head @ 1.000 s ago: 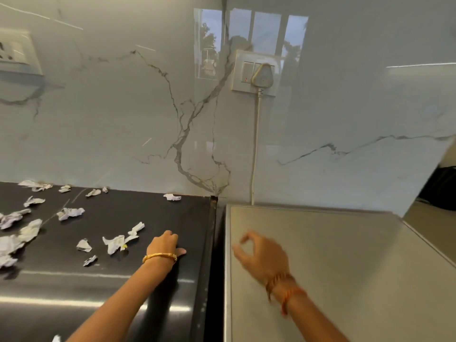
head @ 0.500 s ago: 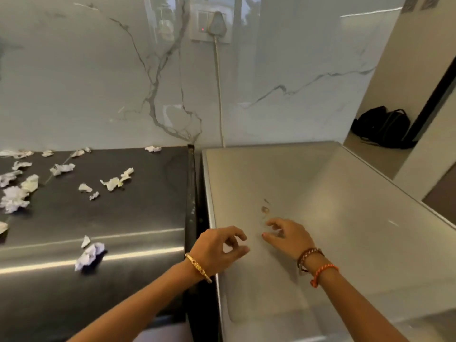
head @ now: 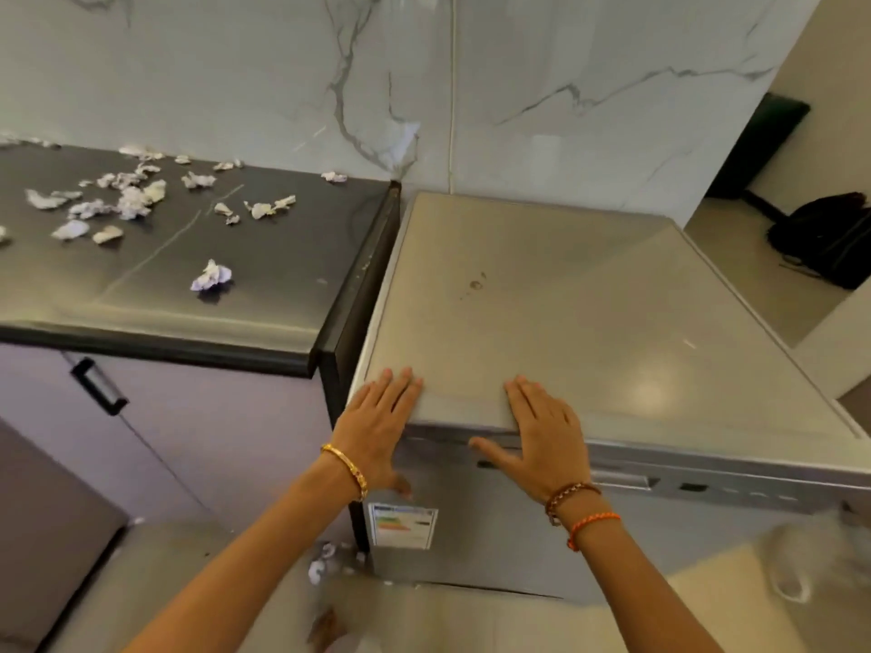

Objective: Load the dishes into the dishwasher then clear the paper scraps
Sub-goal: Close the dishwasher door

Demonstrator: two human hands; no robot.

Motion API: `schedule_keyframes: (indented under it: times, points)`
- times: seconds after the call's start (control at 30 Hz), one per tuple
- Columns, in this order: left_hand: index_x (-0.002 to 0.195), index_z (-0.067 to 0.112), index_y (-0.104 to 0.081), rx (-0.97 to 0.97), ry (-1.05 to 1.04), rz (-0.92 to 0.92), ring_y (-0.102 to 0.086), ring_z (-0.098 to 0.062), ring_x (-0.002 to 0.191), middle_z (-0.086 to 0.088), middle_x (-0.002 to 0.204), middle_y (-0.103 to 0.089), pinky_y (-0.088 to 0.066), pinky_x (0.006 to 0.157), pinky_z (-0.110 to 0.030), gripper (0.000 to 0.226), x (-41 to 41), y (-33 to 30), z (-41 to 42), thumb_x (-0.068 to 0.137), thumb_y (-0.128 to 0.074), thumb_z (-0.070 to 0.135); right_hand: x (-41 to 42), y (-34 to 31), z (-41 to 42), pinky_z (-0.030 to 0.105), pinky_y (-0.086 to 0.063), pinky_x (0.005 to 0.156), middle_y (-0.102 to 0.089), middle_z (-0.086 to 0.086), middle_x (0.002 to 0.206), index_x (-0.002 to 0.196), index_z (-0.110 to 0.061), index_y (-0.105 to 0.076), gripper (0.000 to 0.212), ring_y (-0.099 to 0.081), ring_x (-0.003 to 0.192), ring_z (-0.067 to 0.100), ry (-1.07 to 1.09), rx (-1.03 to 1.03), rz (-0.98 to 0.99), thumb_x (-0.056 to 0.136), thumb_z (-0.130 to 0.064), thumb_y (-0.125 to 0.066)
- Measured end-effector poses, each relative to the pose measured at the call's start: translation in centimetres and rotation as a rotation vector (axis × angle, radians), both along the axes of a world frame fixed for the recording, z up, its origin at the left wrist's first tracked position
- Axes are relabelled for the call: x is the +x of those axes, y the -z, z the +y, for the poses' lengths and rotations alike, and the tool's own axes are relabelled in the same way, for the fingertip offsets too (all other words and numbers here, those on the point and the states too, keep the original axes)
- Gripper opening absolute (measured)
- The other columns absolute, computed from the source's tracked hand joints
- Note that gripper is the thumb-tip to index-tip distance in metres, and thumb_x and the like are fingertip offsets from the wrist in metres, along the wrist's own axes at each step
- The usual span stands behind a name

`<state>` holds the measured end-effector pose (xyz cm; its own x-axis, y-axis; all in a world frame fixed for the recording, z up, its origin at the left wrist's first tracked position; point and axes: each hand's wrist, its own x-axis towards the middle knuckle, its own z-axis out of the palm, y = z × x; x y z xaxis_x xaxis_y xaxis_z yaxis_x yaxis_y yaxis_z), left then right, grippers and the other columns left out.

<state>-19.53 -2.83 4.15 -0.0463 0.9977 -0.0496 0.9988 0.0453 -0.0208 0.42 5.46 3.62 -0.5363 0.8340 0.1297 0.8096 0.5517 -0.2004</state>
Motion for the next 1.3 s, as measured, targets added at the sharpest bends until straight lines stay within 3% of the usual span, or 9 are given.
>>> schedule_keyframes:
  times: [0.07, 0.13, 0.2, 0.27, 0.5, 0.67, 0.9, 1.03, 1.3]
  points:
    - [0.141, 0.007, -0.029, 0.040, -0.050, 0.024, -0.050, -0.035, 0.123, -0.016, 0.136, -0.050, -0.042, 0.099, -0.044, 0.149, 0.9, 0.9, -1.0, 0.014, -0.082, 0.065, 0.8, 0.9, -0.9, 0.048, -0.049, 0.086, -0.061, 0.013, 0.122, 0.126, -0.007, -0.049, 0.100, -0.061, 0.109, 0.031, -0.031, 0.093, -0.081, 0.059, -0.081, -0.049]
    - [0.127, 0.006, -0.040, 0.136, -0.086, 0.007, -0.062, -0.033, 0.107, -0.013, 0.120, -0.063, -0.051, 0.085, -0.045, 0.144, 1.1, 2.1, -0.8, 0.000, -0.084, 0.055, 1.2, 1.6, -1.6, 0.049, -0.049, 0.086, -0.062, 0.013, 0.121, 0.126, -0.009, -0.043, 0.123, -0.062, 0.108, 0.033, -0.030, 0.075, -0.123, 0.026, -0.070, -0.078]
    - [0.125, 0.006, -0.039, 0.212, -0.073, 0.030, -0.063, -0.034, 0.105, -0.015, 0.119, -0.063, -0.051, 0.085, -0.045, 0.133, 1.5, 2.3, -0.4, 0.008, -0.091, 0.040, 1.1, 2.1, -1.9, 0.049, -0.049, 0.085, -0.062, 0.013, 0.120, 0.126, -0.009, -0.043, 0.136, -0.062, 0.108, 0.034, -0.012, 0.103, -0.123, 0.006, -0.058, -0.085]
    - [0.125, 0.006, -0.039, 0.323, -0.056, 0.043, -0.062, -0.035, 0.106, -0.016, 0.119, -0.063, -0.050, 0.086, -0.045, 0.117, 1.5, 2.5, 0.1, 0.023, -0.092, 0.028, 1.0, 2.0, -1.8, 0.050, -0.048, 0.086, -0.062, 0.013, 0.120, 0.126, -0.009, -0.042, 0.141, -0.062, 0.108, 0.034, 0.008, 0.135, -0.128, -0.001, -0.050, -0.088]
    - [0.123, 0.007, -0.041, 0.421, -0.053, 0.050, -0.062, -0.035, 0.105, -0.015, 0.117, -0.063, -0.050, 0.086, -0.044, 0.111, 1.3, 3.6, 0.4, 0.026, -0.092, 0.026, 0.5, 2.6, -1.9, 0.053, -0.046, 0.088, -0.061, 0.014, 0.121, 0.127, -0.010, -0.040, 0.141, -0.057, 0.113, 0.035, 0.059, 0.260, -0.151, 0.000, -0.045, -0.089]
    - [0.124, 0.007, -0.041, 0.452, -0.011, 0.075, -0.062, -0.035, 0.106, -0.015, 0.119, -0.063, -0.050, 0.088, -0.044, 0.110, 0.7, 4.3, 0.0, 0.028, -0.090, 0.028, 0.4, 3.4, -1.9, 0.054, -0.043, 0.093, -0.058, 0.014, 0.124, 0.129, -0.010, -0.040, 0.132, -0.034, 0.120, 0.029, 0.076, 0.307, -0.103, 0.012, -0.043, -0.092]
    - [0.125, 0.006, -0.040, 0.517, 0.040, 0.068, -0.045, -0.032, 0.115, -0.017, 0.121, -0.061, -0.047, 0.091, -0.045, 0.104, -0.1, 5.1, 0.1, 0.036, -0.088, 0.030, 0.4, 3.8, -1.8, 0.055, -0.041, 0.095, -0.058, 0.015, 0.125, 0.129, -0.010, -0.039, 0.130, -0.037, 0.122, 0.031, 0.095, 0.350, -0.091, 0.015, -0.041, -0.092]
    - [0.124, 0.006, -0.041, 0.520, 0.033, 0.065, -0.053, -0.035, 0.112, -0.017, 0.120, -0.061, -0.048, 0.090, -0.045, 0.105, 0.1, 5.2, 0.1, 0.034, -0.089, 0.029, 0.3, 3.7, -1.9, 0.055, -0.042, 0.093, -0.059, 0.016, 0.123, 0.128, -0.010, -0.040, 0.129, -0.056, 0.115, 0.036, 0.098, 0.366, -0.108, 0.015, -0.041, -0.092]
    - [0.123, 0.007, -0.041, 0.523, 0.039, 0.081, -0.062, -0.036, 0.106, -0.016, 0.117, -0.063, -0.050, 0.088, -0.044, 0.107, 0.0, 5.1, 0.1, 0.031, -0.091, 0.030, 0.3, 3.8, -1.8, 0.051, -0.043, 0.093, -0.060, 0.013, 0.123, 0.128, -0.011, -0.040, 0.127, -0.058, 0.113, 0.034, 0.106, 0.409, -0.123, 0.013, -0.027, -0.093]
